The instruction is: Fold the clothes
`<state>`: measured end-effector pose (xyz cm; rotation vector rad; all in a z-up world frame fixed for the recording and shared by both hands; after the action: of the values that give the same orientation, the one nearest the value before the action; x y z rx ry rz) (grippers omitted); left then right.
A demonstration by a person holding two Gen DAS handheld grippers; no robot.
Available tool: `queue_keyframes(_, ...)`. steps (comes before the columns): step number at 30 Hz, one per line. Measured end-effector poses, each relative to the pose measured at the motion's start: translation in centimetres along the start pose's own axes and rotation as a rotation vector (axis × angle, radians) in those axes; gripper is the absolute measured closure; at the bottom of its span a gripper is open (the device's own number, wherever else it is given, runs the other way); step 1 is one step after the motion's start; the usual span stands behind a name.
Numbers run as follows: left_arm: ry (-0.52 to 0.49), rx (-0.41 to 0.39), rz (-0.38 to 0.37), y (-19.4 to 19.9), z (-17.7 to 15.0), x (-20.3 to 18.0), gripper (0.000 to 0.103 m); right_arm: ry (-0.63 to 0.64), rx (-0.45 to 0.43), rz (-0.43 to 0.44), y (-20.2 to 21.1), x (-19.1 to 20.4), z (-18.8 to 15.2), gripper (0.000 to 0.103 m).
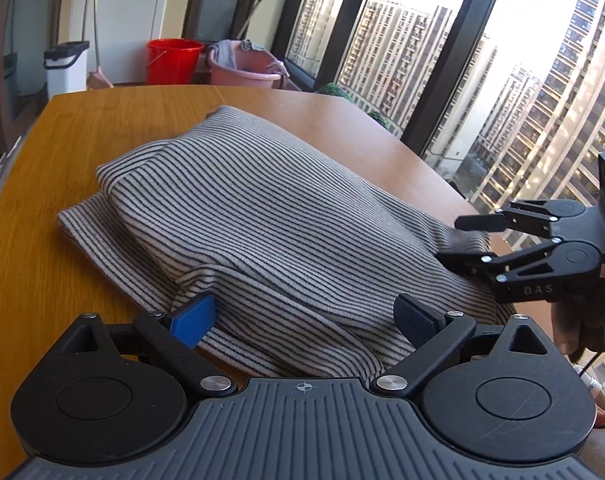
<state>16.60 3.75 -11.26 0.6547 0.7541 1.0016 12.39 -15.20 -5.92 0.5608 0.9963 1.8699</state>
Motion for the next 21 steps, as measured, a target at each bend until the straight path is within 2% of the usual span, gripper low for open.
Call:
queue_keyframes(4,0.014,-0.02,0.108,-1.1,1.8,2.2,0.004,0.072,0.009,0.098,1.8,3.9,-1.0,0.036)
queue_keyframes(6,0.061,-0.03,0.149,-0.9,2.5,3.6,0.004,0.12,-0.021,0.1,2.8,5.4,-0.5,0.036)
queue_keyframes(10,0.078,-0.065,0.038,1.8,2.2,3.0,0.004,0.158,-0.075,0.133,4.3,6.8,1.0,0.036)
queue_keyframes(14,0.015,-0.012,-0.128,2.9,-0.6,-0.2,0.001,0.196,0.005,0.161,2.2,8.0,0.2,0.031)
queue_keyframes(15,-0.004,0.013,-0.157,2.7,-1.6,-1.0,0.001,0.171,0.01,0.159,1.6,7.9,0.0,0.023)
queue_keyframes(18,-0.051,0.049,-0.089,1.5,-3.1,-1.2,0.0,0.11,0.013,0.167,0.9,7.0,0.1,0.013)
queue_keyframes(21,-0.046,0.048,-0.057,1.1,-3.0,-1.0,0.0,0.109,0.003,0.156,0.7,6.8,0.2,0.012)
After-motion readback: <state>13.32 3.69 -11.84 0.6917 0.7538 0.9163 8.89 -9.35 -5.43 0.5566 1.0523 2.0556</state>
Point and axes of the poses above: each gripper's, at about its wrist camera, not at the fingertips, and y roughly against the way its jaws point, x to its left, z to its top, the point moved 8 cm from there along -y, roughly the way its jaws point, and after that the axes turned 10 degrees about x, right-handed, at the moved point
